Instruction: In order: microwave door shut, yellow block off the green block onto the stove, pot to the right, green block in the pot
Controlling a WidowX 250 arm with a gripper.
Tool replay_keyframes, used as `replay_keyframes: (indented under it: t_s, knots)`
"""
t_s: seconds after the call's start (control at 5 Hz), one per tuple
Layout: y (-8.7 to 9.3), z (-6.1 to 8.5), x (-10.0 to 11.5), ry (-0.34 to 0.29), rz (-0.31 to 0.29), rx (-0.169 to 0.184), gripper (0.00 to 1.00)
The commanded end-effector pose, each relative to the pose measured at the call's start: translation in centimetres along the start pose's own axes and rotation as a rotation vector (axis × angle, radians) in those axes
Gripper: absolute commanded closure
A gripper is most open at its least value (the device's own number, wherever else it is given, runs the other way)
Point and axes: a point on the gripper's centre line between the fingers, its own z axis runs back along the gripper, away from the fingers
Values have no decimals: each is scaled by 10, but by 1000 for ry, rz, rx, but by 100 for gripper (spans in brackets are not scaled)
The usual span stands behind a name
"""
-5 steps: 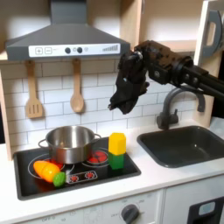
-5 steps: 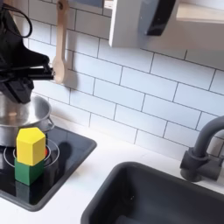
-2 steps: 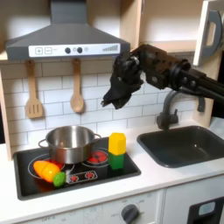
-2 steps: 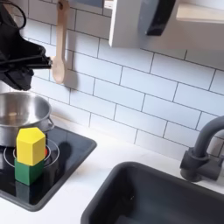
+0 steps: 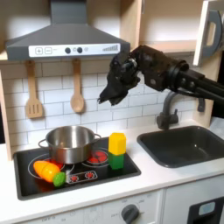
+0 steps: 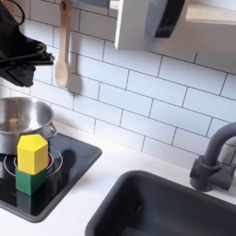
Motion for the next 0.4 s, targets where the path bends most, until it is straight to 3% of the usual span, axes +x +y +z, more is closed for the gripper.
replay_keyframes:
  t_s: [0.0,0.2]
  knots:
    - [-1,7,14,-63,5,-33,100]
    - [0,7,17,-64,29,-43,100]
